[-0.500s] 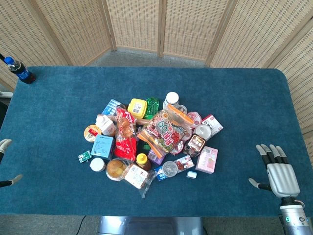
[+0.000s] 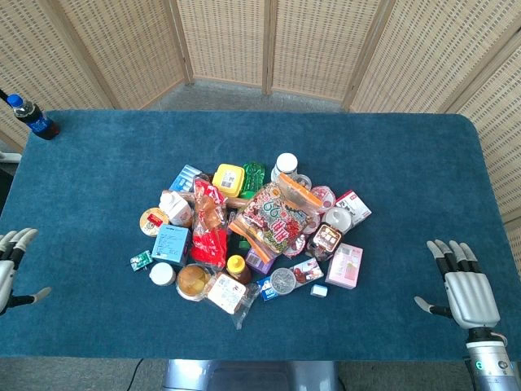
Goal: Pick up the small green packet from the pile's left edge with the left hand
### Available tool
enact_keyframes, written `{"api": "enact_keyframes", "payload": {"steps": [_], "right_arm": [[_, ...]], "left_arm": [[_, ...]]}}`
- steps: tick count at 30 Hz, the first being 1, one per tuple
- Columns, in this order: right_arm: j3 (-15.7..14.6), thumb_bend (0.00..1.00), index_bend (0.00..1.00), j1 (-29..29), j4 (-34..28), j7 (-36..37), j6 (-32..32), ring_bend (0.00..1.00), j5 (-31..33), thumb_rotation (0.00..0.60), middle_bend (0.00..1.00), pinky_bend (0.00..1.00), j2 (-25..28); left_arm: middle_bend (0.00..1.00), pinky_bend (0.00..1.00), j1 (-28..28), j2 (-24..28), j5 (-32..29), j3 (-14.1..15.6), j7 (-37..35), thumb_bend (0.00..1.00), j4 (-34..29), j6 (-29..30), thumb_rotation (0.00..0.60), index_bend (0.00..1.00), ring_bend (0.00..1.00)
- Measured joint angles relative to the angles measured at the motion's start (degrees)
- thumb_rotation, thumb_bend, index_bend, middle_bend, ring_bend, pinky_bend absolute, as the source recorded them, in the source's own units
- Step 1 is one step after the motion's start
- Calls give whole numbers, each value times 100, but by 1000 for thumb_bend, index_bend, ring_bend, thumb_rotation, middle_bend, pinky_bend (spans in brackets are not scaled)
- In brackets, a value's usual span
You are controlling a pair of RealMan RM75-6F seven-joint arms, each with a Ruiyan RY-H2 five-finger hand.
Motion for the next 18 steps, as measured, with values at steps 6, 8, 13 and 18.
{"api": "enact_keyframes", "payload": {"steps": [6, 8, 13, 18], "right_arm": [[0, 0, 0, 5, 5, 10, -4, 0, -9, 487, 0, 0, -1], [-2, 0, 0, 7, 17, 15, -19, 0, 2, 488, 0, 0, -4], [13, 0, 0, 5, 21, 42, -2, 0, 10, 487, 0, 0, 4], [47, 0, 0, -9, 13, 63, 64, 0, 14, 488, 0, 0, 25]], "left_arm": [[0, 0, -391, -200, -342, -43, 386, 22, -200, -826, 600, 1, 0], [0, 0, -557, -342, -558, -94, 568, 22, -291, -1077, 600, 1, 0], [0, 0, -890, -647, -997, -234, 929, 21, -450, -1489, 600, 1, 0], [0, 0, -1146, -919, -1340, -356, 1280, 18, -611, -1669, 600, 2, 0]]}}
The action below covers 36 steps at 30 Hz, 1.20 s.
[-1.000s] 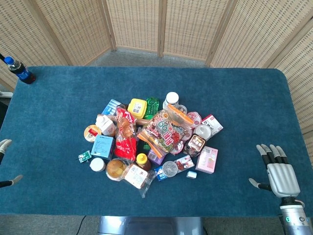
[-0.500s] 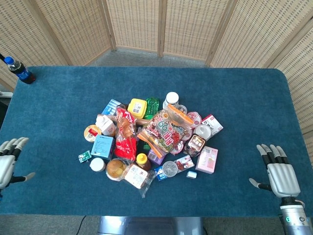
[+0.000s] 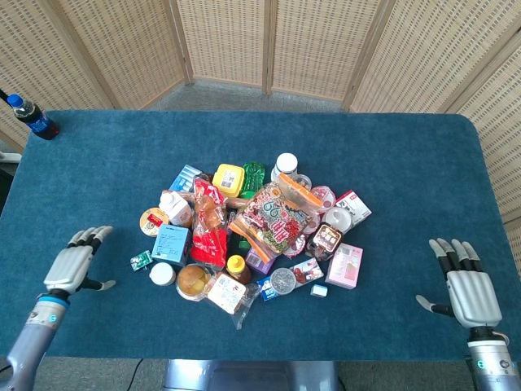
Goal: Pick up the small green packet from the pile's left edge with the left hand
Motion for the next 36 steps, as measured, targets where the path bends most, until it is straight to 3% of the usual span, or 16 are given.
{"api": "enact_keyframes", "payload": {"steps": [14, 26, 36], "right_arm": [[0, 0, 0, -2, -17, 76, 10, 0, -30, 487, 0, 0, 33], [9, 0, 0, -5, -29, 118, 27, 0, -41, 487, 0, 0, 54], [11, 0, 0, -7, -32, 134, 31, 0, -44, 489, 0, 0, 60]], "left_arm": [[3, 0, -389, -448, -685, -101, 930, 14, -405, 18, 600, 73, 0], [316, 0, -565, -706, -999, -69, 1534, 15, -469, 325, 600, 130, 0], [402, 0, -655, -901, -1044, -30, 1733, 14, -423, 488, 600, 167, 0]]}}
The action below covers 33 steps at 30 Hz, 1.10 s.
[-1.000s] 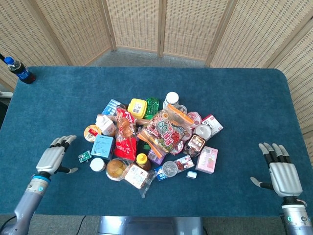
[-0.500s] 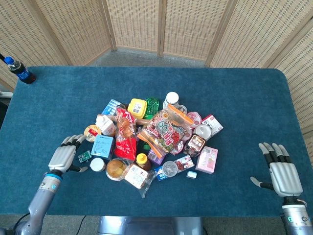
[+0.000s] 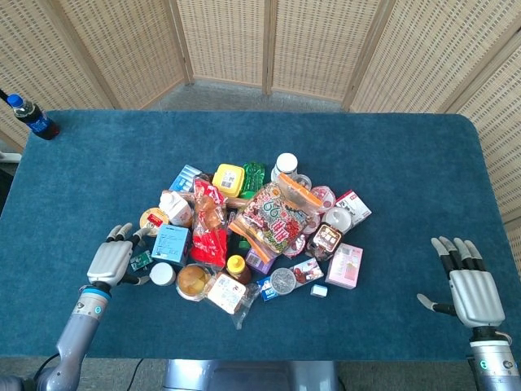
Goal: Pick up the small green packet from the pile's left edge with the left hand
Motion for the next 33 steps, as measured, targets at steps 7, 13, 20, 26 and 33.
{"api": "enact_keyframes", "payload": {"steps": [7, 13, 20, 26, 33], "right_arm": [[6, 0, 0, -1, 1, 32, 3, 0, 2, 489, 0, 0, 11], [-3, 0, 0, -4, -7, 43, -3, 0, -2, 489, 0, 0, 11], [2, 0, 0, -5, -11, 78, -4, 0, 4, 490, 0, 0, 14], [7, 0, 0, -6, -10, 112, -12, 0, 18, 490, 0, 0, 24], [7, 0, 0, -7, -13, 122, -18, 0, 23, 488, 0, 0, 30]], "left_arm": [[463, 0, -16, -101, 98, 36, 30, 14, 51, 117, 600, 195, 0], [511, 0, -26, -139, 162, 64, 140, 15, 74, 231, 600, 219, 0], [531, 0, -31, -205, 223, 117, 412, 33, 189, 392, 600, 238, 20], [547, 0, -28, -287, 224, 147, 571, 59, 282, 489, 600, 253, 35], [598, 0, -6, -315, 339, 117, 571, 68, 307, 638, 600, 293, 75]]}}
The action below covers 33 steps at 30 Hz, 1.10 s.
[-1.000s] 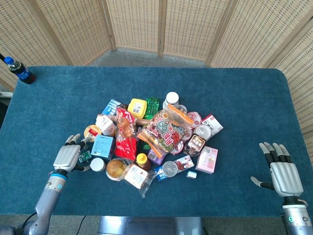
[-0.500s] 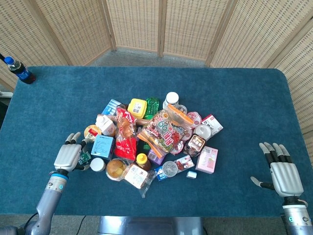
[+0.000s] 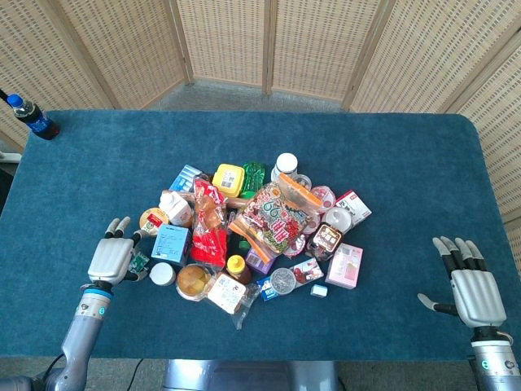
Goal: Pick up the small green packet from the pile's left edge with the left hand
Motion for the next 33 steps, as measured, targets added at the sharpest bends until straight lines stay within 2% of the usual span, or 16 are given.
{"api": "enact_keyframes", "payload": {"steps": [7, 13, 26, 33], "right_arm": [[-3, 0, 0, 0, 3, -2, -10, 0, 7, 487, 0, 0, -2], [-5, 0, 0, 6, 13, -9, -29, 0, 16, 489, 0, 0, -9], [-25, 0, 0, 6, -13, -64, -20, 0, -20, 489, 0, 0, -21], [-22, 0, 0, 1, -26, -79, -6, 0, -22, 487, 0, 0, -16]], "left_arm": [[598, 0, 33, 16, 2, -5, -1, 68, -10, 27, 600, 293, 80], [598, 0, 46, 158, 92, -105, -81, 69, -287, 144, 600, 293, 85], [598, 0, -40, 1194, 314, -730, 137, 69, -1642, 682, 600, 293, 87], [597, 0, -133, 1404, 229, -917, 179, 68, -1856, 753, 600, 292, 87]]}}
